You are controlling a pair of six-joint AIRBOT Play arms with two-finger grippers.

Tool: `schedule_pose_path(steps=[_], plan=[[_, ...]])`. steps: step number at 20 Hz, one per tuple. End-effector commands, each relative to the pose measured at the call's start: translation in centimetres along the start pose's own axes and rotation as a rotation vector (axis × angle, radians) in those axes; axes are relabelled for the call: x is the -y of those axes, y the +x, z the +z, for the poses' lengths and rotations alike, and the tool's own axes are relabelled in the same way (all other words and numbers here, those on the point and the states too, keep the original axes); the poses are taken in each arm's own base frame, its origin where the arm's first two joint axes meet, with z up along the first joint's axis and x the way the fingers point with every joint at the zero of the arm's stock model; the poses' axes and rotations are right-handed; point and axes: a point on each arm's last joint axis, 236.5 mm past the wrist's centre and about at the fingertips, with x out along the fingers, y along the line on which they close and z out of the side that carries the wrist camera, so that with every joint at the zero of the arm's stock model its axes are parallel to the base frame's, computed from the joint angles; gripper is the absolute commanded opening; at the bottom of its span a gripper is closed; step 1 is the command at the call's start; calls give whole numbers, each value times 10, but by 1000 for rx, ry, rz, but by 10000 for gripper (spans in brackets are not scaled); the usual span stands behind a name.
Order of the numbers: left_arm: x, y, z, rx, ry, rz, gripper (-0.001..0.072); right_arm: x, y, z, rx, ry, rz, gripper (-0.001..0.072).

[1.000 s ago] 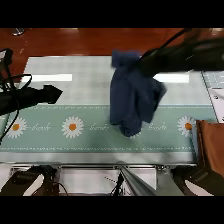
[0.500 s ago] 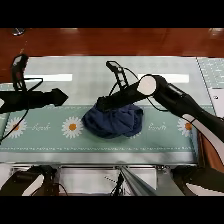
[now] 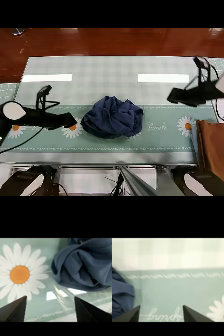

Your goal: Fold the shirts.

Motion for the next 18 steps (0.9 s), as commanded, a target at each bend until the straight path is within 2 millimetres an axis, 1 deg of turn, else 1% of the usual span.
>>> schedule_pose_path(steps=[1,2,4,5,8,10,12,13,14,15,16,17,18], plan=[[7,38,-4,4,-82,-117,701,12,25,-56,-28,176,134,615],[13,42,-1,-4,-54,-149,700,2,34,-69,-54,185,182,615],[25,51,1,-25,-23,-220,701,-8,48,-80,-66,155,214,615],[27,57,1,-40,-25,-239,701,-10,53,-81,-77,145,214,615],[27,72,-7,-99,-49,-273,700,-22,65,-76,-78,166,245,615],[32,78,-8,-110,-49,-297,700,-32,72,-74,-91,188,290,615],[35,82,-9,-114,-40,-301,700,-44,78,-75,-109,174,352,615],[35,85,-9,-111,-32,-293,699,-50,81,-78,-129,163,380,615],[36,88,-10,-109,-24,-284,699,-51,85,-83,-159,162,389,615],[37,92,-10,-106,-16,-276,677,-50,90,-87,-184,170,387,615],[37,93,-10,-105,-14,-271,388,-49,93,-90,-200,176,386,615],[37,94,-9,-102,-11,-269,18,-49,95,-91,-209,183,387,615],[38,93,-7,-98,2,-271,24,-49,96,-92,-212,185,387,615]])
